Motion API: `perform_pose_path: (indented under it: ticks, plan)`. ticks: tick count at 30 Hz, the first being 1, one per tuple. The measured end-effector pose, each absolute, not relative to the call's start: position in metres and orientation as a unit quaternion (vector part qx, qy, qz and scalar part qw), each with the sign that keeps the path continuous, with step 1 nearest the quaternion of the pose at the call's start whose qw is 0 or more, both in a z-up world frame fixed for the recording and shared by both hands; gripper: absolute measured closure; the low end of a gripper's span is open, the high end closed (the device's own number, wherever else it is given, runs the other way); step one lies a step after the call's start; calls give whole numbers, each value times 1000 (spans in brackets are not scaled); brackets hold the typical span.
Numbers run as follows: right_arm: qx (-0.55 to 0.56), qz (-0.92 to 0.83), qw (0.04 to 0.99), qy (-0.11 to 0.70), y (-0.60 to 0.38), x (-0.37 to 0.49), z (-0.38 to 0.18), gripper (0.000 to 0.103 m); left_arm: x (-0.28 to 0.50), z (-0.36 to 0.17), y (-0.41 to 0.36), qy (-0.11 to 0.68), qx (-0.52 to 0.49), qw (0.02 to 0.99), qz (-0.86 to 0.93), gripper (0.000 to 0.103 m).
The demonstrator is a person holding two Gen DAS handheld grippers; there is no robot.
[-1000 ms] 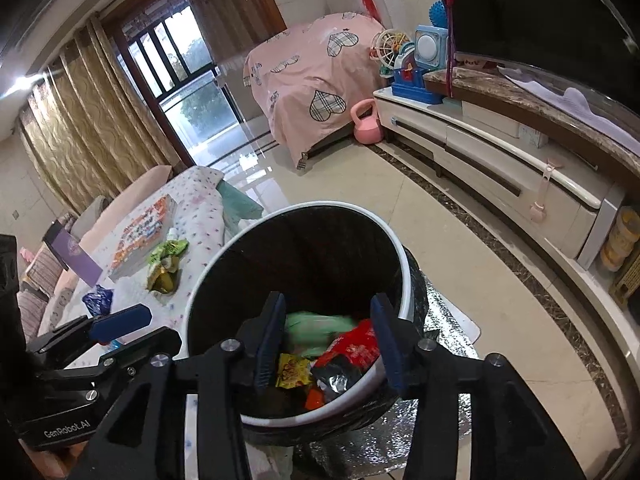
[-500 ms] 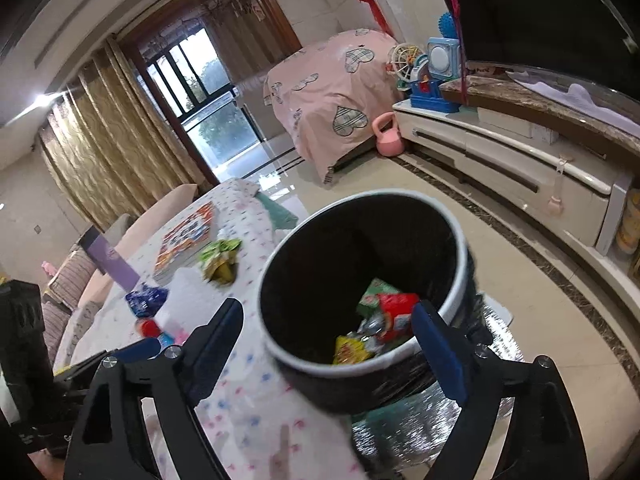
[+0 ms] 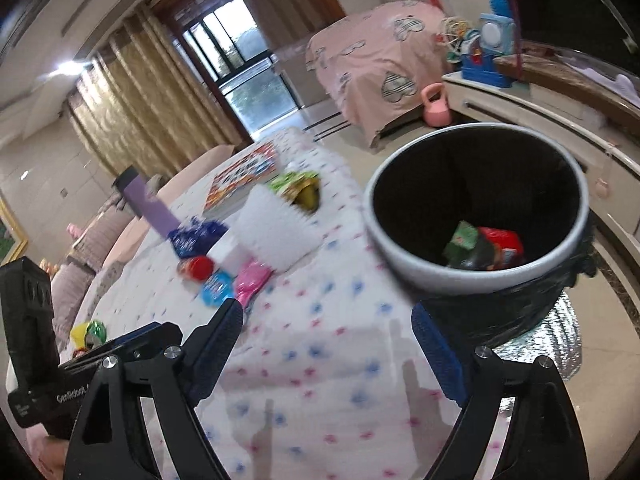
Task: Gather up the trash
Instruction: 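Return both tools to the table toward the blue bag and white brush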
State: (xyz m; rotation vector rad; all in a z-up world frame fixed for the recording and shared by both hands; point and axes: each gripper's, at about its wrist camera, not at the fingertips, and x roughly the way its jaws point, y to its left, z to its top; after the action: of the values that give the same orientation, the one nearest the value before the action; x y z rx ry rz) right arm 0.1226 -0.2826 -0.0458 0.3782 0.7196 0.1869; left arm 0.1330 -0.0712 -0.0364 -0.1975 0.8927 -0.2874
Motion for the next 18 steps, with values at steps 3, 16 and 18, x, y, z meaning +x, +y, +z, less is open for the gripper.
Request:
perform_pose_path:
  ticks: [3, 16, 18]
  plan:
    - [174, 99, 913, 354, -268, 123, -49, 15, 134, -43, -55, 434, -103, 887, -121, 29]
    - [154, 117, 914, 356, -243, 143, -45, 15, 159, -47, -16, 438, -94, 890, -87, 29]
    - [151, 119, 914, 356, -241, 149, -44, 15, 168, -45, -11, 436, -85, 892, -82, 29]
